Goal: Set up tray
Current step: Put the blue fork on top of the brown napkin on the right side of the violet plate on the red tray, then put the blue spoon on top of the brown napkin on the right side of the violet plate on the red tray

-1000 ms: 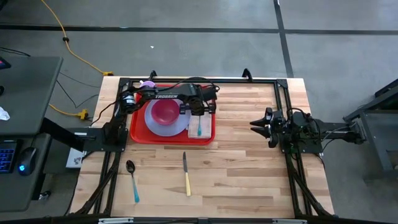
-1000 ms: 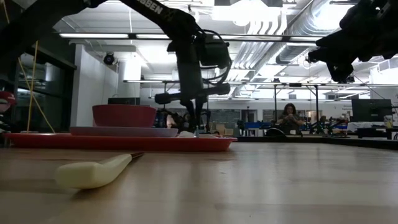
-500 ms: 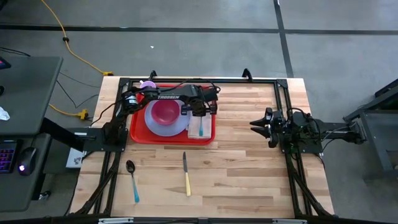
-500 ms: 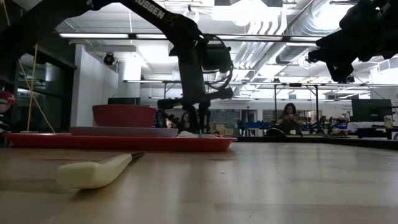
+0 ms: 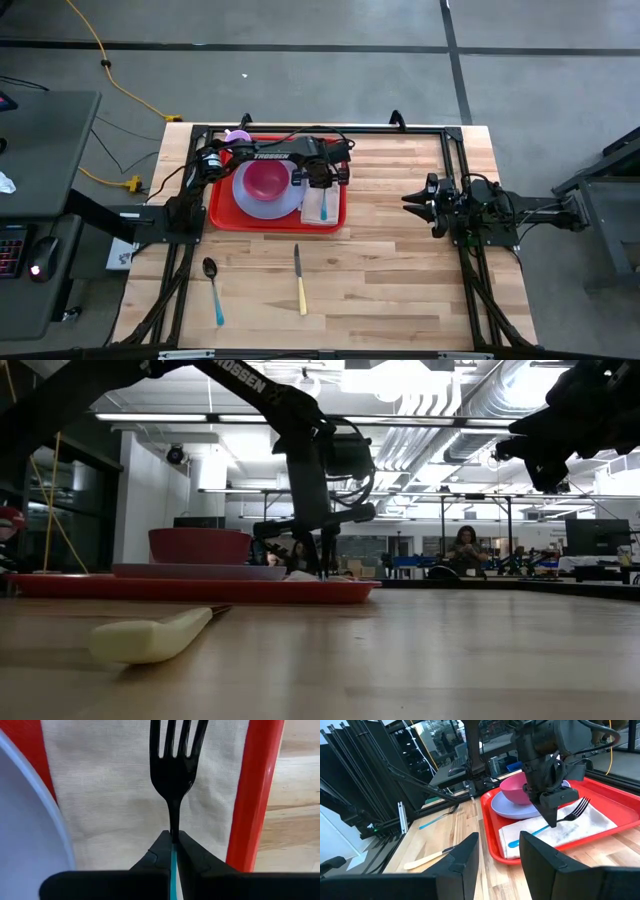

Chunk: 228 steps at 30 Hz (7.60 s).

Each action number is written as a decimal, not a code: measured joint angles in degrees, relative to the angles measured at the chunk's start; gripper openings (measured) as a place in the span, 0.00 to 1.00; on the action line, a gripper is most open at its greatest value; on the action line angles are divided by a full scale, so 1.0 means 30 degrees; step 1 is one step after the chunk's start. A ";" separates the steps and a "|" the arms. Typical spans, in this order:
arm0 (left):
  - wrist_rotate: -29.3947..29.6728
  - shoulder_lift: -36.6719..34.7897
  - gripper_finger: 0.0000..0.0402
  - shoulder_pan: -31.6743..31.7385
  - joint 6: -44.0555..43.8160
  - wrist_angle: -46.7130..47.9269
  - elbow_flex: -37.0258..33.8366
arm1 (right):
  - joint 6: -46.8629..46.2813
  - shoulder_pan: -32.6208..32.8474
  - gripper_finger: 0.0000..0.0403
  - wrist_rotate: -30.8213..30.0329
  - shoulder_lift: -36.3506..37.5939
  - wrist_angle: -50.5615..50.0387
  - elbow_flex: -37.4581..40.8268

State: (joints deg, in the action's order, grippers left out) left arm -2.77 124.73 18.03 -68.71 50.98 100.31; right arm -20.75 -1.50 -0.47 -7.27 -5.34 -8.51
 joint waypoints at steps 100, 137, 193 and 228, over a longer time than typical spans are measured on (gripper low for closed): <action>-0.2965 -0.0138 0.34 0.0971 0.2706 0.2568 0.3255 | -0.0131 0.0000 0.29 0.0248 -0.0007 0.0000 0.0000; 0.2606 -0.1472 0.33 -0.9008 -0.3713 1.3017 0.8546 | -0.0576 0.0006 0.29 0.0233 -0.0022 -0.0405 -0.0007; -0.4482 -1.0862 0.33 -1.9192 -2.4008 0.2444 -1.4714 | -0.0583 0.0007 0.29 0.0219 -0.0058 -0.0860 -0.0007; -0.4245 -1.1402 0.33 -2.0902 -2.5708 -0.2406 -1.9387 | -0.1651 0.0000 0.29 0.0080 -0.0058 -0.0857 -0.0007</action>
State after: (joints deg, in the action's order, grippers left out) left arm -15.50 90.52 -44.68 -145.83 43.76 42.15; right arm -25.71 -1.50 -0.23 -7.44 -7.91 -8.54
